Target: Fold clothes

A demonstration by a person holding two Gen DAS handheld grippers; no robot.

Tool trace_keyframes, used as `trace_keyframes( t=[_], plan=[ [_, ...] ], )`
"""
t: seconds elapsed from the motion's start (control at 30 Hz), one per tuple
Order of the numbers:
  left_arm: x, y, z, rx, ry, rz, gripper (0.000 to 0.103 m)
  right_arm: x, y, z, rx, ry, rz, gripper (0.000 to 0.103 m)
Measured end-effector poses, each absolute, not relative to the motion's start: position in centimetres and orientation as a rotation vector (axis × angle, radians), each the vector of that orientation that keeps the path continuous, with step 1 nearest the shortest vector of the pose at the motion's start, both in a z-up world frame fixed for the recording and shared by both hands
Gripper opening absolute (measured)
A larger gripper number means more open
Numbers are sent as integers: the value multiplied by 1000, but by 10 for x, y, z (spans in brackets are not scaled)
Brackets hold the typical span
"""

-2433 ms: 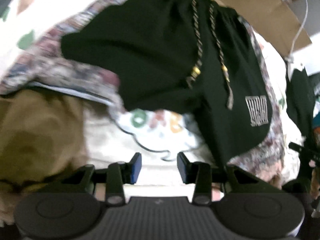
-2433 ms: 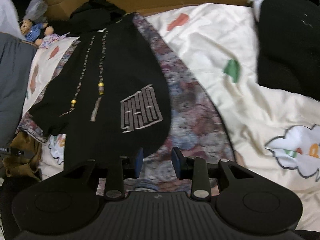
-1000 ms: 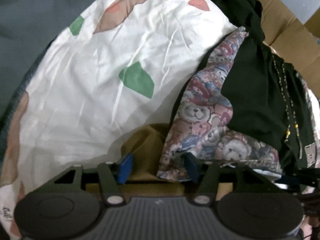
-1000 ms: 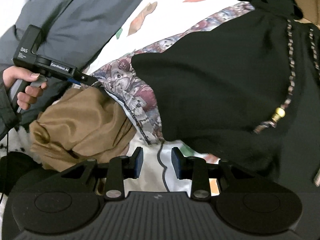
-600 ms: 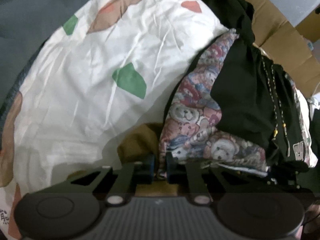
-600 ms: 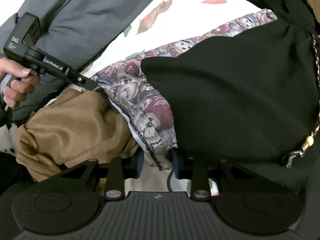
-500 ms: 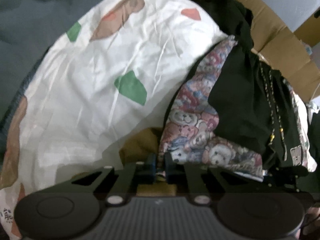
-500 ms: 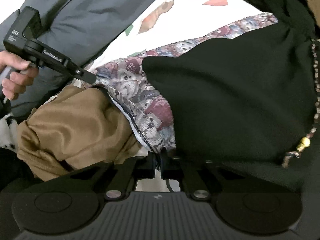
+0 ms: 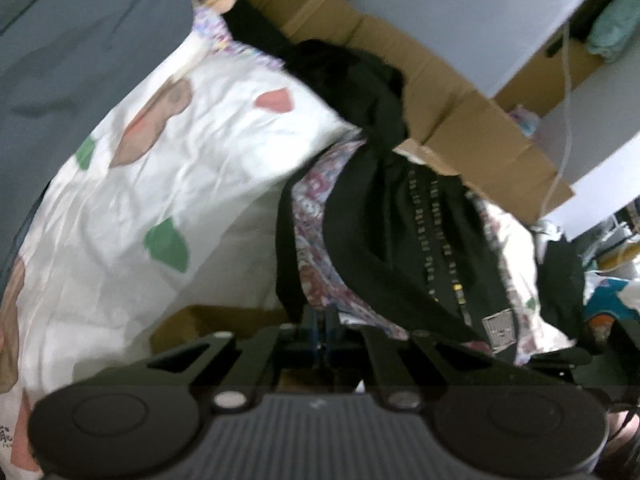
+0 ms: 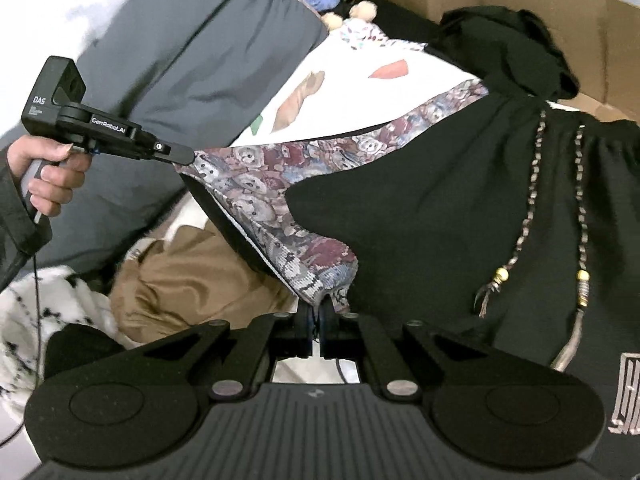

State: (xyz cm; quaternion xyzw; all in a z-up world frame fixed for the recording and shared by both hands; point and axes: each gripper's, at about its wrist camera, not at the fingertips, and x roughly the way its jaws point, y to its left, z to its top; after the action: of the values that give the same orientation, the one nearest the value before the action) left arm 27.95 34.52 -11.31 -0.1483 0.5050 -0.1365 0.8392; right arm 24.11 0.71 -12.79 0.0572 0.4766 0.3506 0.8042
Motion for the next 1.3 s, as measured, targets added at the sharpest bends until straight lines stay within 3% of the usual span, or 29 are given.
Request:
trace_keyframes(
  t=[0.2, 0.47, 0.57, 0.63, 0.7, 0.73, 0.87, 1.3],
  plan=[
    [278, 334, -96, -261, 1050, -256, 3, 231, -7, -102, 150, 1015, 765, 4],
    [281, 356, -137, -250, 1167, -110, 6, 219, -31, -117, 213, 1077, 772, 18],
    [279, 363, -152, -253, 1194, -79, 13, 220, -36, -143, 217, 1146, 732, 19],
    [278, 365, -158, -247, 1204, -66, 31, 221, -34, -160, 215, 1188, 716, 22],
    [279, 370, -172, -221, 1221, -29, 44, 223, -31, -176, 219, 1226, 702, 31],
    [279, 370, -173, -218, 1223, -27, 45, 224, -29, -183, 232, 1241, 696, 35],
    [282, 378, -198, -216, 1258, -11, 48, 229, -22, -203, 253, 1261, 694, 38],
    [286, 396, -229, -300, 1274, 7, 50, 229, 43, -235, -121, 1259, 858, 39]
  ],
)
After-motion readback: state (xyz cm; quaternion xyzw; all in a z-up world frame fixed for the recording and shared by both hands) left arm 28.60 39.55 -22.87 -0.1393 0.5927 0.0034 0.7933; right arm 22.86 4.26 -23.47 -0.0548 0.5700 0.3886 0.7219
